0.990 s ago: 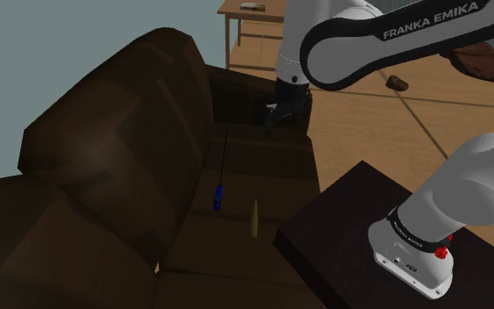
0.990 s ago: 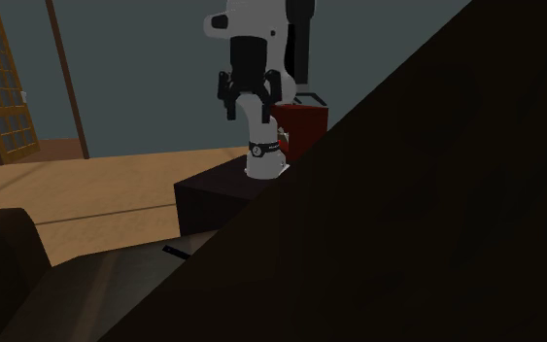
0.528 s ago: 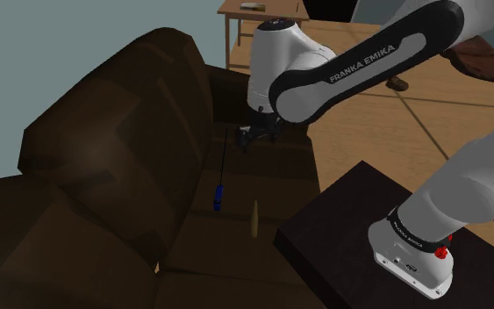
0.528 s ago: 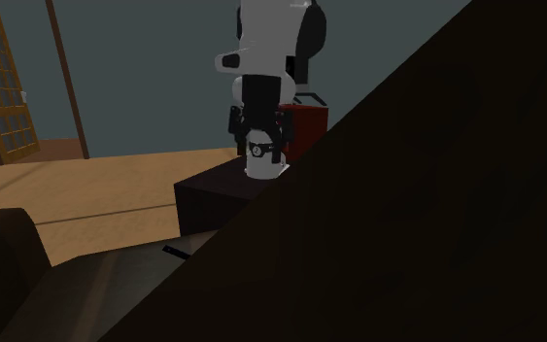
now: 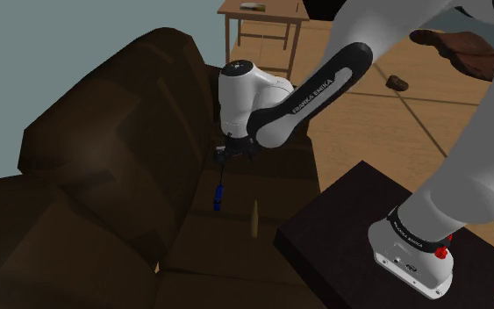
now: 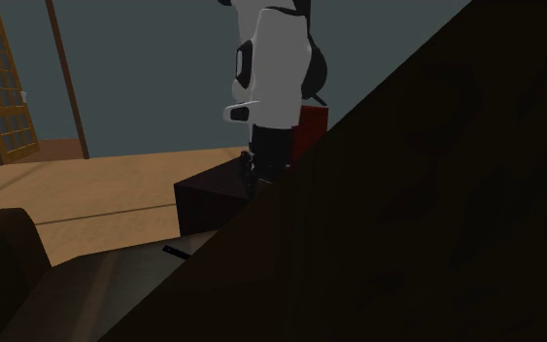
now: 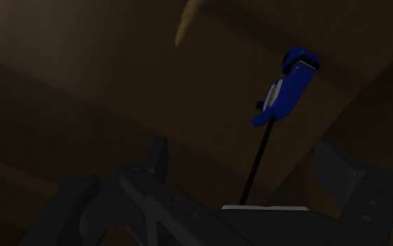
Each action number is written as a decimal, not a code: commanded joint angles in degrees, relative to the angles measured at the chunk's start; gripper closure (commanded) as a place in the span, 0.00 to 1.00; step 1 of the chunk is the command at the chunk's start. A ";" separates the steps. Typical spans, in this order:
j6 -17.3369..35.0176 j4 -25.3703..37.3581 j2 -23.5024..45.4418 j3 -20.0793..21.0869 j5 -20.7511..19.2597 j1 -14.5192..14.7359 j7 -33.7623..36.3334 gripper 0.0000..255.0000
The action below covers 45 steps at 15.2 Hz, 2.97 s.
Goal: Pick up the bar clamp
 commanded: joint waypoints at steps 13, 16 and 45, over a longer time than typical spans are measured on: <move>2.73 18.73 25.61 -10.51 -15.41 11.38 18.85 0.00; 3.75 19.58 27.75 -11.00 -17.01 11.64 20.02 0.00; -2.99 16.85 18.81 -4.16 -12.83 6.19 16.54 1.00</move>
